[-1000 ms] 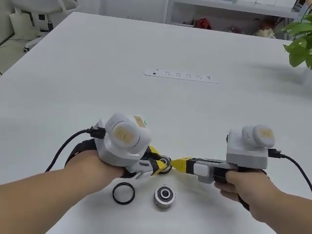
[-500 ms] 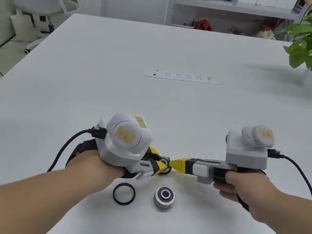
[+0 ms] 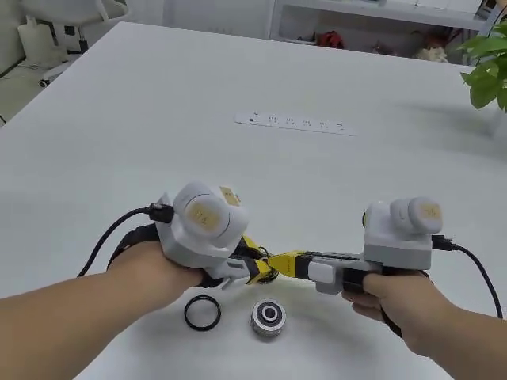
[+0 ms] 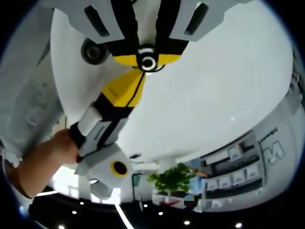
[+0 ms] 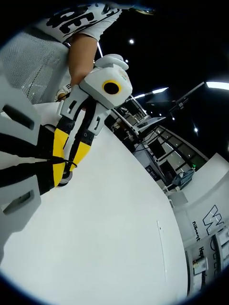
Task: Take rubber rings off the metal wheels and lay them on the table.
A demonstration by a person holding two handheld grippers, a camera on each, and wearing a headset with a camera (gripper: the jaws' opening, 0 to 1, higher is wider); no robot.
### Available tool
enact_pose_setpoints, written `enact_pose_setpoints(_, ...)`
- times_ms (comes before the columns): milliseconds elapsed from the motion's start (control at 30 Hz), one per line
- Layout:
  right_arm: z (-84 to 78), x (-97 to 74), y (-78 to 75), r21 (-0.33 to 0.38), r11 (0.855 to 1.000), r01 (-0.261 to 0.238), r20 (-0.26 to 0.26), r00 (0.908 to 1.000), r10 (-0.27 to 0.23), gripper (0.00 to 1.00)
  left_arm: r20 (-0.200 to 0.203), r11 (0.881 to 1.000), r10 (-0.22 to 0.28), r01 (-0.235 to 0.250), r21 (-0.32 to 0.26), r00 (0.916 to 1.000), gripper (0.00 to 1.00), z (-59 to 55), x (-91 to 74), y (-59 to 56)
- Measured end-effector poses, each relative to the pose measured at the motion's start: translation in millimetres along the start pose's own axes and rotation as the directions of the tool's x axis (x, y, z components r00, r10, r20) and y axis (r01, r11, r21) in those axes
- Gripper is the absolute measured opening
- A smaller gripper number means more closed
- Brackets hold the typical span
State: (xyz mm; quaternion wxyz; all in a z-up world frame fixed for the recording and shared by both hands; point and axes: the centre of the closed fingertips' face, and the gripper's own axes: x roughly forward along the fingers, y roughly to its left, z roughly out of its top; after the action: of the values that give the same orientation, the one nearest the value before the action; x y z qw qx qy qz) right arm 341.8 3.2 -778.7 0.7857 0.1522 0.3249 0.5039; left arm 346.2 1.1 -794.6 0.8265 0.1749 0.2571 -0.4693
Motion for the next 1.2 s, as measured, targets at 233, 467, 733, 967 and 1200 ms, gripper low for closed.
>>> enact_pose_setpoints(233,-1.7,-6.1,-8.2,-0.006,0.999,0.035,-0.008,0.9994,-0.035,0.00,0.010,1.000,-0.002,0.002,0.012,1.0000,0.13,0.5,0.1,0.0)
enact_pose_setpoints(467,-1.2,-5.0,-7.2,-0.010,0.999,0.032,-0.012,0.9994,-0.032,0.00,0.006,1.000,-0.022,0.022,0.020,0.9998,0.14,1.1,0.7,-0.5)
enact_pose_setpoints(733,-0.9,-4.5,-7.0,0.000,1.000,0.029,-0.010,0.9995,-0.029,0.00,-0.009,0.996,-0.066,0.067,0.064,0.9978,0.23,5.3,-4.9,-9.6)
enact_pose_setpoints(967,2.4,-5.1,-6.5,0.006,1.000,0.028,0.000,0.9996,-0.028,0.00,0.040,0.996,-0.088,0.087,0.026,0.9954,0.31,15.4,-19.3,-9.6)
enact_pose_setpoints(1200,5.1,-5.2,-5.6,0.013,1.000,0.023,0.010,0.9997,-0.023,0.00,0.062,0.998,-0.069,0.068,0.017,0.9957,0.39,16.1,-33.2,-7.2)
